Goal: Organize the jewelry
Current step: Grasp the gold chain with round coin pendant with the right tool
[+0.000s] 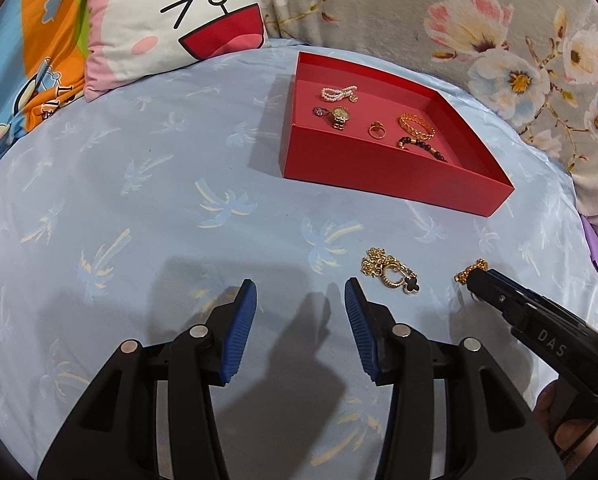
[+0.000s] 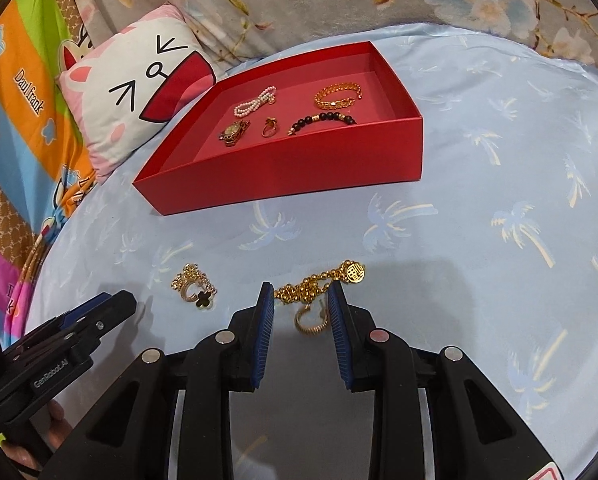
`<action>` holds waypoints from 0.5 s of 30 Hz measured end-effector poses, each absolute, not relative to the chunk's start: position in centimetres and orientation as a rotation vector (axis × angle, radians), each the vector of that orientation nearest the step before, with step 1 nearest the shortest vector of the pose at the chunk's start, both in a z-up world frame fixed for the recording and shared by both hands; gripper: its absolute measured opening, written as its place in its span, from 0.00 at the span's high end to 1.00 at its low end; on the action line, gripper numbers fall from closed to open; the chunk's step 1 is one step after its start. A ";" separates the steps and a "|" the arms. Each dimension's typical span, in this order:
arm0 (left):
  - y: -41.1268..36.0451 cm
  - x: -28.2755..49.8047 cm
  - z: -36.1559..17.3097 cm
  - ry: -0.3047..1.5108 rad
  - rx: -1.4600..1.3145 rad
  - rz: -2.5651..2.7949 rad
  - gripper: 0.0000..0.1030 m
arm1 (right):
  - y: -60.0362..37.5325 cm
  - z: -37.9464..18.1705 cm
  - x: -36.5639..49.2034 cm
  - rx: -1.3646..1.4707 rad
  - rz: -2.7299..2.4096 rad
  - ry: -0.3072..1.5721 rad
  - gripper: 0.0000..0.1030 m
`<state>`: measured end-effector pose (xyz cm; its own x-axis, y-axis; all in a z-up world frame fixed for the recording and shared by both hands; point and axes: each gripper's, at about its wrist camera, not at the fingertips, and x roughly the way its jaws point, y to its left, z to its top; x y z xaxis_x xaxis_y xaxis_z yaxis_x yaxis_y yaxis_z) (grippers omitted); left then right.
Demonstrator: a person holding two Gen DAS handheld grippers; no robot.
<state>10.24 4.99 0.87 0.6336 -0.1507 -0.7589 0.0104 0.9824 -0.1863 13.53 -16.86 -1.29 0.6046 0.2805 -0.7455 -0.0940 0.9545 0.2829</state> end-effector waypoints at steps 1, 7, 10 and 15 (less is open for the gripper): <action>5.0 10.3 0.9 0.882 -0.169 -0.094 0.57 | -16.8 -1.3 13.7 0.218 0.218 0.894 0.73; 5.0 10.5 0.8 0.886 -0.172 -0.098 0.57 | -16.1 -1.3 14.4 0.177 0.209 0.886 0.74; 5.0 10.6 0.8 0.886 -0.174 -0.098 0.57 | -16.0 -1.4 14.4 0.153 0.190 0.881 0.86; 4.9 10.7 0.8 0.890 -0.174 -0.104 0.57 | -16.2 -1.4 14.2 0.165 0.193 0.877 0.91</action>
